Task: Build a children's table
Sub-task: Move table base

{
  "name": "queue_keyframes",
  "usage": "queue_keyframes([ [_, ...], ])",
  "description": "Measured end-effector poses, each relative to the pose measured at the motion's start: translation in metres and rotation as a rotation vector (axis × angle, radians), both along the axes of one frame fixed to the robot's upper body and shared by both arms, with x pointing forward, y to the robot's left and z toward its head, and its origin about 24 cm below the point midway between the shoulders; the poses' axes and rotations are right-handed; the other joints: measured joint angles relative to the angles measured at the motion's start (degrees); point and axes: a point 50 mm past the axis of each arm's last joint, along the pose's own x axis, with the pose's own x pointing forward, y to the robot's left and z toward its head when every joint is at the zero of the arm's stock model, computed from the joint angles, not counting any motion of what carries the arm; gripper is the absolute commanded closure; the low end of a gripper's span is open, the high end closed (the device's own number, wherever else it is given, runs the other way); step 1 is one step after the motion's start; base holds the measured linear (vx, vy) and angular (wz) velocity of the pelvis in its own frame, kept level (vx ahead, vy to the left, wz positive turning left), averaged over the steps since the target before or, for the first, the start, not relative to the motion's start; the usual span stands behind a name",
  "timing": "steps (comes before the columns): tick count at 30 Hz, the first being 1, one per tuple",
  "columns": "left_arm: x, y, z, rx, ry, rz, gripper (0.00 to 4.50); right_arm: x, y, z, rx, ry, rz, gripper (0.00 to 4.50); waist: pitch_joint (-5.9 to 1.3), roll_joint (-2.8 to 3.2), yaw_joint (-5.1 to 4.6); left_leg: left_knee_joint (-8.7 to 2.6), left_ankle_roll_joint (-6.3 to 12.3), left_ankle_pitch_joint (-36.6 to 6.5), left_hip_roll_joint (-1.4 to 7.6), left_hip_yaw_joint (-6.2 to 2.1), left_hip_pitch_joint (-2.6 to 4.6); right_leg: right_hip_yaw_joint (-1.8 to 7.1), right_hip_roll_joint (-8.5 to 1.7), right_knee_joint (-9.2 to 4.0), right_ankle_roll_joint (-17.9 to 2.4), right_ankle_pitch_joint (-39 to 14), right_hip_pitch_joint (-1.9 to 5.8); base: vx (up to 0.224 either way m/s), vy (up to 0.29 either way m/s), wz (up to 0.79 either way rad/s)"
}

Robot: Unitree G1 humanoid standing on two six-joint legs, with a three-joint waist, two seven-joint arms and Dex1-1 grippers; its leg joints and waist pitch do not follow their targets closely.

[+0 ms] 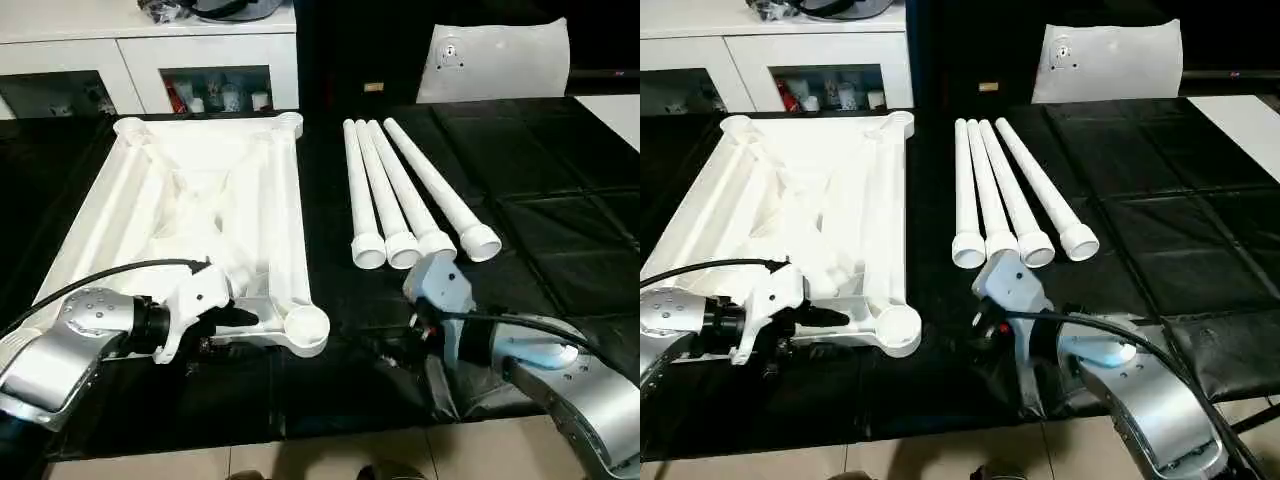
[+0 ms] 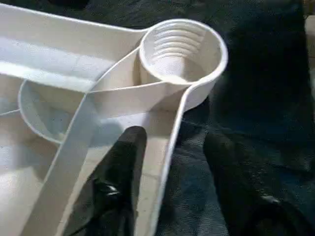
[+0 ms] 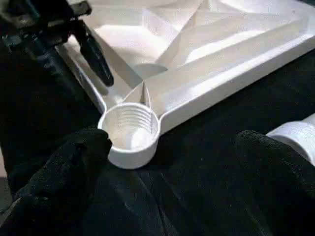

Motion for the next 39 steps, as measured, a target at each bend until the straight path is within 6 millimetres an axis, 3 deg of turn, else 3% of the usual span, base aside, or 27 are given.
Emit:
queue_keyframes([
  [18, 0.003, -0.001, -0.010, 0.014, -0.019, 0.004, 3.96, -0.008, 0.002, -0.002, -0.031, 0.054, 0.073, 0.00, 0.03, -0.02, 0.09, -0.08, 0.00, 0.00, 0.03, 0.06, 0.01, 0.01, 0.00, -0.04, 0.00, -0.02, -0.01, 0.000, 0.000, 0.00],
  [24, 0.004, -0.008, -0.012, -0.003, -0.036, 0.022, 4.33, -0.008, 0.002, -0.003, -0.027, 0.063, 0.067, 0.00, 0.03, -0.02, -0.37, -0.10, 0.01, -0.01, 0.03, 0.15, 0.00, 0.08, -0.01, -0.08, 0.01, -0.03, -0.02, 0.000, 0.000, 0.00],
  [31, 0.007, -0.020, -0.013, -0.057, -0.041, 0.087, 4.48, -0.002, 0.004, 0.001, -0.018, 0.035, 0.045, 0.00, 0.08, -0.13, -1.37, -0.17, 0.01, -0.01, 0.15, 0.17, -0.07, 0.06, 0.08, -0.08, -0.03, -0.07, -0.13, 0.000, 0.000, 0.00],
  [39, 0.010, -0.021, -0.013, -0.044, -0.051, 0.125, 4.48, 0.012, 0.005, 0.005, 0.023, -0.004, -0.062, 0.00, 0.07, -0.17, -1.24, -0.19, -0.03, 0.02, 0.20, 0.23, -0.04, 0.02, 0.09, -0.07, -0.07, -0.09, -0.12, 0.000, 0.000, 0.00],
])
